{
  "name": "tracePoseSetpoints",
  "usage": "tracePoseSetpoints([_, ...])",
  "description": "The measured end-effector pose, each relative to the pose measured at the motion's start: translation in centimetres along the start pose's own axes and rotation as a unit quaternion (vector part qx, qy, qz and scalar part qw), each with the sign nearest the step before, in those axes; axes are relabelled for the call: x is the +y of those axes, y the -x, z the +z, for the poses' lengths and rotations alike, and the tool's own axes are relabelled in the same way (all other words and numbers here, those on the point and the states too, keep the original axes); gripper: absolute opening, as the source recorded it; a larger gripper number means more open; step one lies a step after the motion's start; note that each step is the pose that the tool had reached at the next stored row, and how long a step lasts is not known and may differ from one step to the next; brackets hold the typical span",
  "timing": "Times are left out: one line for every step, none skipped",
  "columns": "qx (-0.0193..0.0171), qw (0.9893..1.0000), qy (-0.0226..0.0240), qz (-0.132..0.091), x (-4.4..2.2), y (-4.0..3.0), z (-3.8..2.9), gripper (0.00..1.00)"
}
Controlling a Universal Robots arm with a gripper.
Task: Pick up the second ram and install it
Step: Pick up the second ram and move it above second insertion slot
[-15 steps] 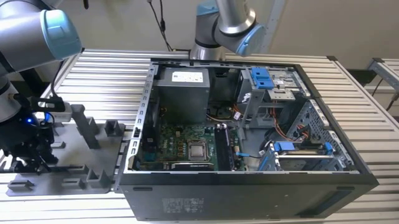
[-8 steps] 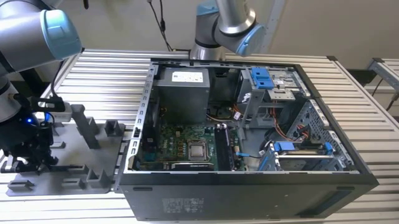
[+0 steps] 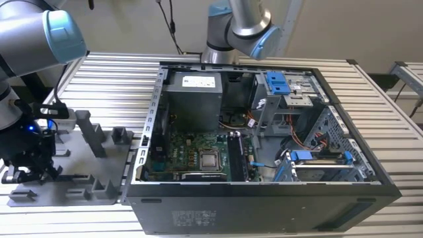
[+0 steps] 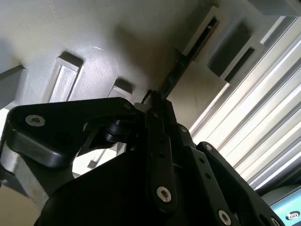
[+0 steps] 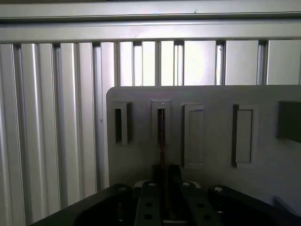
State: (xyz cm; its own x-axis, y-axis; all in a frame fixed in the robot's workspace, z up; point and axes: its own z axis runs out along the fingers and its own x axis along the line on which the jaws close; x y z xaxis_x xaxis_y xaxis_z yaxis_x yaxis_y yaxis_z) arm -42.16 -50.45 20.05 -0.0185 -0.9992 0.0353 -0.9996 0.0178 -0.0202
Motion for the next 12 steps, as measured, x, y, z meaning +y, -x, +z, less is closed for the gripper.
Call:
tracePoseSetpoints([0.0000, 1.0000, 0.0000, 0.000, 0.00, 0.00, 0.00, 0.15])
tracePoseSetpoints([0.0000, 1.0000, 0.0000, 0.000, 0.00, 0.00, 0.00, 0.15])
tracePoseSetpoints([0.0000, 1.0000, 0.0000, 0.000, 0.00, 0.00, 0.00, 0.15])
tracePoseSetpoints([0.0000, 1.0000, 0.0000, 0.000, 0.00, 0.00, 0.00, 0.15])
tracePoseSetpoints([0.0000, 1.0000, 0.0000, 0.000, 0.00, 0.00, 0.00, 0.14])
tracePoseSetpoints([0.0000, 1.0000, 0.0000, 0.000, 0.00, 0.00, 0.00, 0.14])
tracePoseSetpoints([0.0000, 1.0000, 0.0000, 0.000, 0.00, 0.00, 0.00, 0.13])
tracePoseSetpoints([0.0000, 1.0000, 0.0000, 0.000, 0.00, 0.00, 0.00, 0.13])
tracePoseSetpoints([0.0000, 1.0000, 0.0000, 0.000, 0.00, 0.00, 0.00, 0.13])
tracePoseSetpoints([-0.0001, 1.0000, 0.0000, 0.000, 0.00, 0.00, 0.00, 0.13])
tracePoseSetpoints([-0.0001, 1.0000, 0.0000, 0.000, 0.00, 0.00, 0.00, 0.13])
tracePoseSetpoints([-0.0001, 1.0000, 0.0000, 0.000, 0.00, 0.00, 0.00, 0.13])
